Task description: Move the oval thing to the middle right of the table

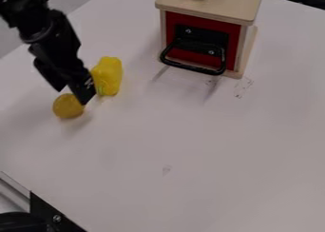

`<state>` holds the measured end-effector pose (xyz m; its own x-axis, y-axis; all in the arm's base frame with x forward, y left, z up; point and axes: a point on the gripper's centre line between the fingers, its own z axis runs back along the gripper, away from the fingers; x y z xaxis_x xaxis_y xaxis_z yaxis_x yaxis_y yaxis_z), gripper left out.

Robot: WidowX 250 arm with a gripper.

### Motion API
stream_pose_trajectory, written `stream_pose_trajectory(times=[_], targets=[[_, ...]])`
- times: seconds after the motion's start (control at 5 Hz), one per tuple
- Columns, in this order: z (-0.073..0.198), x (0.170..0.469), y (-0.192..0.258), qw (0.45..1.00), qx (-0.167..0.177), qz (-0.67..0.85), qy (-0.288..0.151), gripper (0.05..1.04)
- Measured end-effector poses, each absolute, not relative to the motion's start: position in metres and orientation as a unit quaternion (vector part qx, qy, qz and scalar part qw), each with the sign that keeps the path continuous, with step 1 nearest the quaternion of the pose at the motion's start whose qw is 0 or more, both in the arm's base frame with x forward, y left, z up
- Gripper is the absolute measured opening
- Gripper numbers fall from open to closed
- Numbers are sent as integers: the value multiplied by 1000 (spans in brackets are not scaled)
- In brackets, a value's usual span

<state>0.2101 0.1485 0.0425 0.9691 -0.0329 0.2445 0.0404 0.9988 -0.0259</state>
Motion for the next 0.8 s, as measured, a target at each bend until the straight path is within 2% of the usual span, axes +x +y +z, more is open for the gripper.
stream_pose_trajectory(times=[0.2,0.6,0.8], targets=[[27,196,163,995,26,-4,-101,997],[27,202,168,992,31,24,-121,997],[27,216,159,992,30,11,-122,997]])
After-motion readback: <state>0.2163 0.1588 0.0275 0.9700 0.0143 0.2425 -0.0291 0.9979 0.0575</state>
